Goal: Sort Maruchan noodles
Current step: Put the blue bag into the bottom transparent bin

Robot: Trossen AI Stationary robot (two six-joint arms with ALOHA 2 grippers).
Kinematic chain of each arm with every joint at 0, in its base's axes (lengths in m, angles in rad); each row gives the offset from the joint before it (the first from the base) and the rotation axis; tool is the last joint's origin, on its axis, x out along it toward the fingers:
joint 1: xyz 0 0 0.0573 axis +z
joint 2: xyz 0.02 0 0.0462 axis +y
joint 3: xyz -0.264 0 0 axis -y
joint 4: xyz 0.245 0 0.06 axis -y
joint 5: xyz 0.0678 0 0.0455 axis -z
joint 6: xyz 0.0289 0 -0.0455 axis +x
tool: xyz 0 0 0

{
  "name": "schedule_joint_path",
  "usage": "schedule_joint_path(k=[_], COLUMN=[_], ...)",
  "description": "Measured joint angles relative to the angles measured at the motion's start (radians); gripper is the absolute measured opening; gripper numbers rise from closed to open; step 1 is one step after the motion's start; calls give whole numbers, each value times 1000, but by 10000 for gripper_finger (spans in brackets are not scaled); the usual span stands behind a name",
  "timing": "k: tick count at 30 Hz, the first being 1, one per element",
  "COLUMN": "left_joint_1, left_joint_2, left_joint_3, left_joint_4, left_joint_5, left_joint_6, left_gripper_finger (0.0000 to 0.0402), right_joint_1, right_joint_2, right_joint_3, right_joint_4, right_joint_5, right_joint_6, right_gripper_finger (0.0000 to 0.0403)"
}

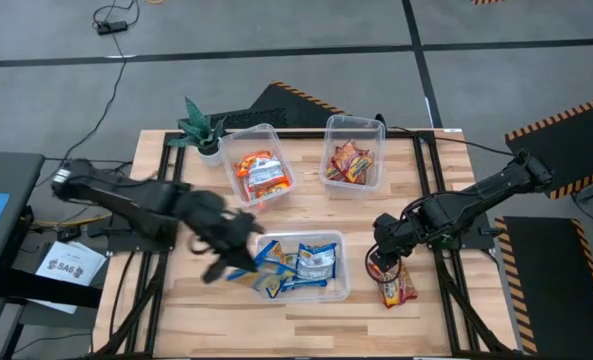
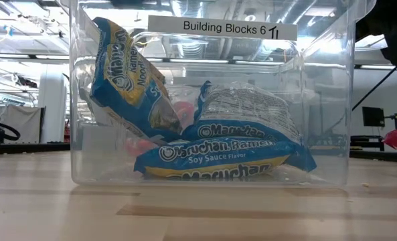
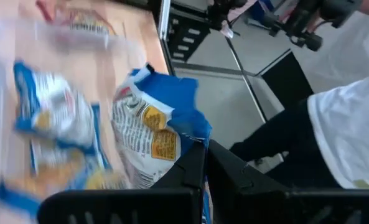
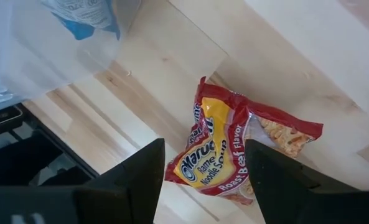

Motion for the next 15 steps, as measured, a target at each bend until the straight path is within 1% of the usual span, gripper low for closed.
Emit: schedule_joint_path(k=[5,8,12,15], left_joint_1=[55,69,91,117], left_joint_2=[191,276,356,375], left_joint_3=[56,89,129,139], left_joint_4=[96,123,116,103], left_joint_5=[80,86,82,79], left_joint_6=[45,72,114,129], left_gripper_finger=[0,0,11,35], right_joint_1=[0,8,27,63], right_joint_2=[-12,-40,-91,-132], right_joint_3=[0,0,0,0], right_joint_4=[13,12,12,20], right_joint_5=[-3,-3,-3,-3], right_joint_6=[5,14,56,113], right_gripper_finger=[244,244,244,244])
